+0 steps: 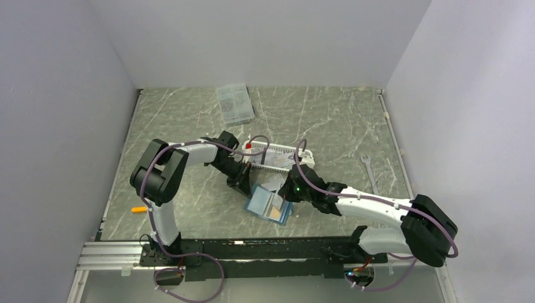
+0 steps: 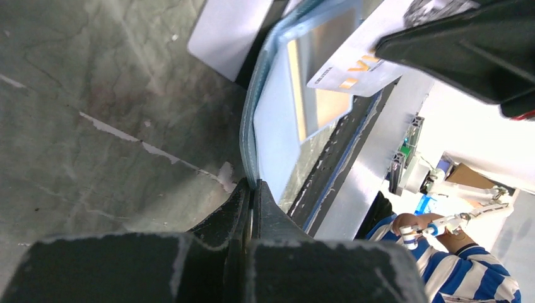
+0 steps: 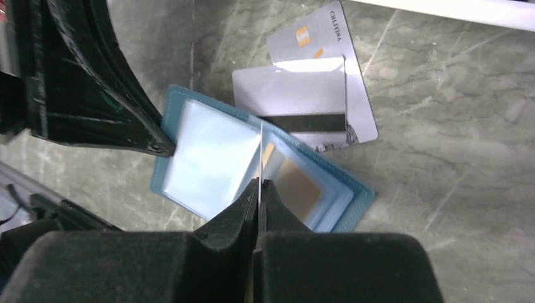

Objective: Put the credit cards into the card holder
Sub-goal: Turn over the card slot in the card holder.

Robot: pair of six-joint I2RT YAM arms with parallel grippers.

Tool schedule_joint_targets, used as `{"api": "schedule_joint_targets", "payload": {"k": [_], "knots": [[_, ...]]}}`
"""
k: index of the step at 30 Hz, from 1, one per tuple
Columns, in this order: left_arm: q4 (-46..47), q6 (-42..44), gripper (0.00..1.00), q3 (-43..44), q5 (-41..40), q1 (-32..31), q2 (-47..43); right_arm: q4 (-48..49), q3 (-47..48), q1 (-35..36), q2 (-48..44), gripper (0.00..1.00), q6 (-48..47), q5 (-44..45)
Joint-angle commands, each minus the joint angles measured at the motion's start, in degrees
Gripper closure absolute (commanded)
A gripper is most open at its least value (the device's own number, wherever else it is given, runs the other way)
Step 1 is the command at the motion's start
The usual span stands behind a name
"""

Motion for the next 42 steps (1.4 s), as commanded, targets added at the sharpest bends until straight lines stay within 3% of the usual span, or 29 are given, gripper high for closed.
{"api": "schedule_joint_targets", "payload": {"k": [1, 11, 21, 30, 42], "knots": [[2.4, 2.8, 1.00, -2.0, 0.5, 0.6, 1.4, 14.3, -3.1, -3.3, 0.8, 1.00, 0.9, -9.5], [4.4, 2.1, 1.00, -4.4, -1.0, 0.6, 2.0, 33.0, -12.7, -9.3, 5.3, 1.00, 6.0, -26.5], [4.9, 1.6, 1.00, -4.7, -0.5, 0.7, 1.7, 32.2, -15.4, -9.7, 7.0, 1.00, 7.5, -36.6], [4.7, 1.3, 1.00, -4.8, 0.3, 0.6, 1.4, 46.0, -16.4, -10.4, 20.5, 1.00, 12.2, -45.0], [4.6, 1.6, 1.00, -4.6, 1.1, 0.6, 1.0, 45.6, -15.2, -13.6, 24.0, 1.00, 10.4, -47.6]]}}
